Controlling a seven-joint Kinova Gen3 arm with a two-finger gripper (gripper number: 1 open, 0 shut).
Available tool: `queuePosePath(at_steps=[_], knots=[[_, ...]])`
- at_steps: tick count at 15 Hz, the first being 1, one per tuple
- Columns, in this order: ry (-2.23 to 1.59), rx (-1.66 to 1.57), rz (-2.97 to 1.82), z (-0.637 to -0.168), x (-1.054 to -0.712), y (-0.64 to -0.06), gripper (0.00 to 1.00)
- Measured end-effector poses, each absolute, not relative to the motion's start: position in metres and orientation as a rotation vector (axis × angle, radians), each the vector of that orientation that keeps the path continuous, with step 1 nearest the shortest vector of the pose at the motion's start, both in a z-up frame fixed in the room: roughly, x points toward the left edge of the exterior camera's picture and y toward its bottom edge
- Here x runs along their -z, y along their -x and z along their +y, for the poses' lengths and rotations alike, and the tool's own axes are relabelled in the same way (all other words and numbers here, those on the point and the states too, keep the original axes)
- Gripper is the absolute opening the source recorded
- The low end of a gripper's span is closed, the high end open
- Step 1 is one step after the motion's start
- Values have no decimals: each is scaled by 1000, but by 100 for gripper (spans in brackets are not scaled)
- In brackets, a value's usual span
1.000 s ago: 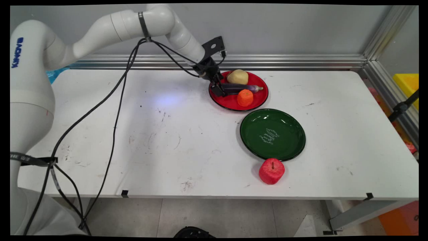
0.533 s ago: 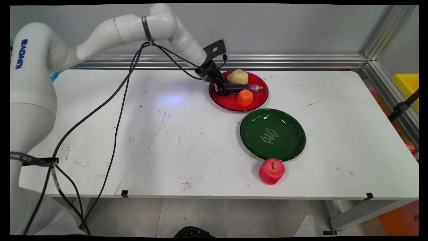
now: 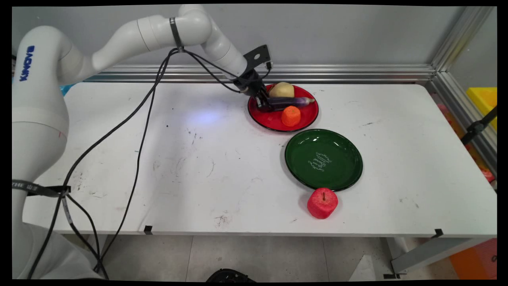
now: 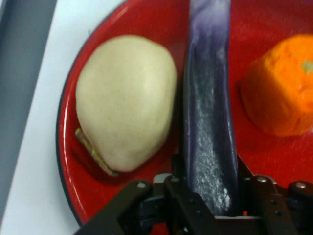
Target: Place the picked object on the green plate
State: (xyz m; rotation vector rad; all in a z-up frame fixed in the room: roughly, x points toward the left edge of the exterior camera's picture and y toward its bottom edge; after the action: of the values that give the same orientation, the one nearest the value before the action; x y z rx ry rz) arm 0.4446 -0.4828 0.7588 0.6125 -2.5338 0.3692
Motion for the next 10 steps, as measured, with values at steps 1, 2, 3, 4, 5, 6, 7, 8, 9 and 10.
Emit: queuePosePath(at_steps=[1, 2, 3, 4, 5, 6, 7, 8, 9, 10], knots=[[-613, -368, -2528, -484, -762, -443, 0], [-613, -367, -2519, -485, -768, -440, 0], [-614, -366, -2512, -485, -773, -437, 0], [-615, -364, -2502, -486, -780, -433, 0], [-616, -361, -2494, -485, -787, -428, 0], [-618, -356, -2486, -485, -793, -424, 0], [-621, -349, -2479, -483, -800, -419, 0], [-632, -339, -2471, -481, -807, -415, 0], [-643, -330, -2464, -477, -812, -411, 0], [-651, -318, -2459, -472, -818, -405, 0]])
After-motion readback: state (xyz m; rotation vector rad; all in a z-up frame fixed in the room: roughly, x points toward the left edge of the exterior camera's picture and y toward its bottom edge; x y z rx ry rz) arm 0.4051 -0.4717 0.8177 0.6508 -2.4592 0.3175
